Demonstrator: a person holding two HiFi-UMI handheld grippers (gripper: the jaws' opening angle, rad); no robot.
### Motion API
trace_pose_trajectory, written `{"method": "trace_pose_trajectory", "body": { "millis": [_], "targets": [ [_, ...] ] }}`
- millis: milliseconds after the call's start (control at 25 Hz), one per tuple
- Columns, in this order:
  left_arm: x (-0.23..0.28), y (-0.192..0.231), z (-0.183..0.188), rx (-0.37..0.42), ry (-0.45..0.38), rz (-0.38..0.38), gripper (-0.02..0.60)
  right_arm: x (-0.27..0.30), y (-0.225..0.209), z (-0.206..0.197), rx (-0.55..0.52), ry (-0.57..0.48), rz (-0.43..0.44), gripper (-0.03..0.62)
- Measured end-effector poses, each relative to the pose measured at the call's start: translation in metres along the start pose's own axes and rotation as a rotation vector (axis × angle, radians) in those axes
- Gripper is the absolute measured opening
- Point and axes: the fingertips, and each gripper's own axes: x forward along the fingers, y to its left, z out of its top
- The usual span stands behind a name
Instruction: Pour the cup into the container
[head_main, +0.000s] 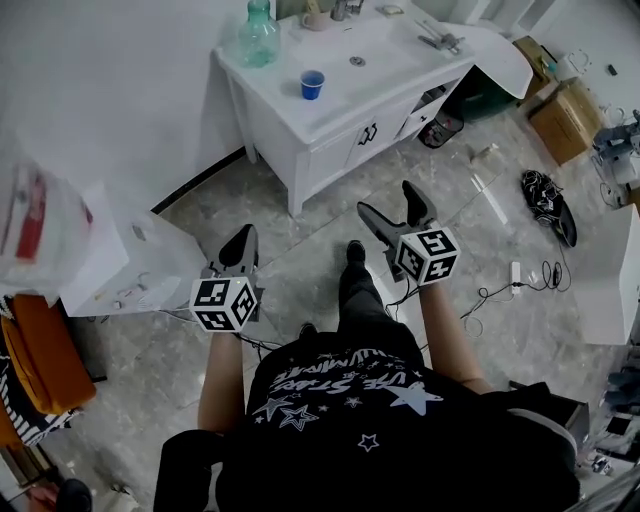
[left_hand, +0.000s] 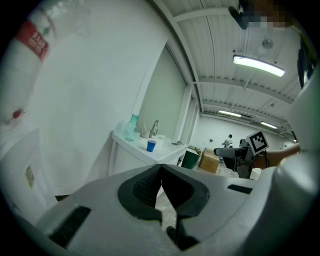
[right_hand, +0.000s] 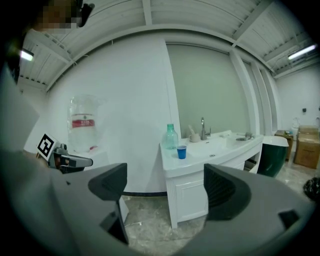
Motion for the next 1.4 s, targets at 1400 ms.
{"method": "trace_pose_trajectory", "body": {
  "millis": [1400],
  "targets": [
    [0.214,0.072,0.081,-0.023,0.039,0.353,0.012,0.321,-0.132,0.029,-0.201,0.199,0.419,0.403]
  ]
}}
